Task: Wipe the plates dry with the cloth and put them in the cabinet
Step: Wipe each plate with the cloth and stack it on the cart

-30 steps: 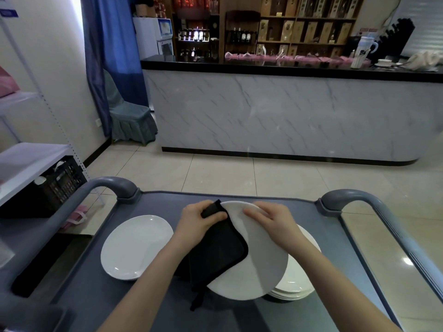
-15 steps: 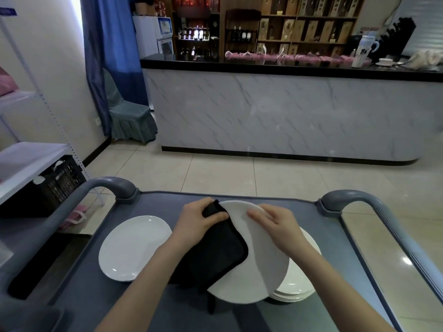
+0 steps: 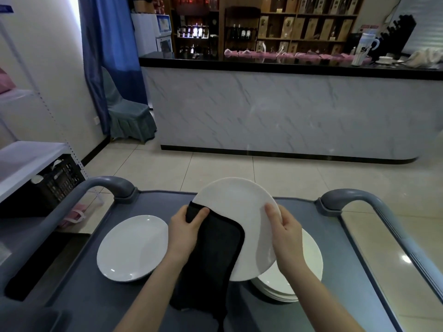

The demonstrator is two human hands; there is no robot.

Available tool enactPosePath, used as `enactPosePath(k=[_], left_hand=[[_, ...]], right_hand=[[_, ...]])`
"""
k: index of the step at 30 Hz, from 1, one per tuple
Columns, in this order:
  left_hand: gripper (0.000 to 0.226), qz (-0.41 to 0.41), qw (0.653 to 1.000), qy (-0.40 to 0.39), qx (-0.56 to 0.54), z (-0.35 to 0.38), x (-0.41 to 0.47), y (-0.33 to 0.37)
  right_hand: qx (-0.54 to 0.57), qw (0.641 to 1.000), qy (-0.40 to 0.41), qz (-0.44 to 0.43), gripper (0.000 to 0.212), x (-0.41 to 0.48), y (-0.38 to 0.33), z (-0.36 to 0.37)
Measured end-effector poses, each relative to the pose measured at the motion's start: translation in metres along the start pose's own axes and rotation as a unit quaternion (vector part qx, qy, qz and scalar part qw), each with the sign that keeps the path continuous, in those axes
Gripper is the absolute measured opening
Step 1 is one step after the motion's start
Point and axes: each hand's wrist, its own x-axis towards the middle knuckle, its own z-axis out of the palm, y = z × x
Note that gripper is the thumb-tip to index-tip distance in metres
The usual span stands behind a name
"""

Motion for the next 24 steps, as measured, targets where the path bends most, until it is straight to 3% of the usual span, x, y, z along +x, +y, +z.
enactPosePath(k=[4, 6, 10, 12, 15, 19, 21, 24], left_hand=[[0.004, 0.062, 0.997, -0.040, 0.006, -0.010, 0.006, 0.009], [0.008, 0.096, 0.990, -0.083, 0.066, -0.009, 0.012, 0.020], [0.021, 0.145, 0.953, -0.204, 0.168, 0.002, 0.014, 0.035], [0.021, 0.143, 0.954, -0.208, 0.163, 0.005, 0.012, 0.032], [0.016, 0.111, 0.971, -0.144, 0.153, 0.003, 0.010, 0.025], [0.011, 0.080, 0.990, -0.058, 0.100, -0.005, 0.003, 0.015], [0.008, 0.063, 0.995, -0.041, 0.067, -0.005, -0.003, 0.010], [0.009, 0.043, 0.997, -0.038, 0.052, -0.004, -0.006, 0.007]], right_hand=[[-0.093, 0.988, -0.117, -0.047, 0.012, 0.018, -0.015, -0.021], [-0.123, 0.975, -0.175, -0.061, 0.002, 0.030, -0.028, -0.023], [-0.235, 0.928, -0.263, -0.120, 0.020, 0.035, -0.033, -0.006], [-0.232, 0.932, -0.247, -0.127, 0.035, 0.030, -0.026, -0.001], [-0.181, 0.959, -0.186, -0.112, 0.040, 0.023, -0.018, -0.004], [-0.054, 0.996, -0.051, -0.041, 0.046, 0.015, -0.009, -0.006], [0.017, 1.000, 0.009, 0.007, 0.049, 0.010, -0.002, -0.005], [0.041, 0.998, 0.021, 0.039, 0.046, 0.006, 0.005, -0.004]])
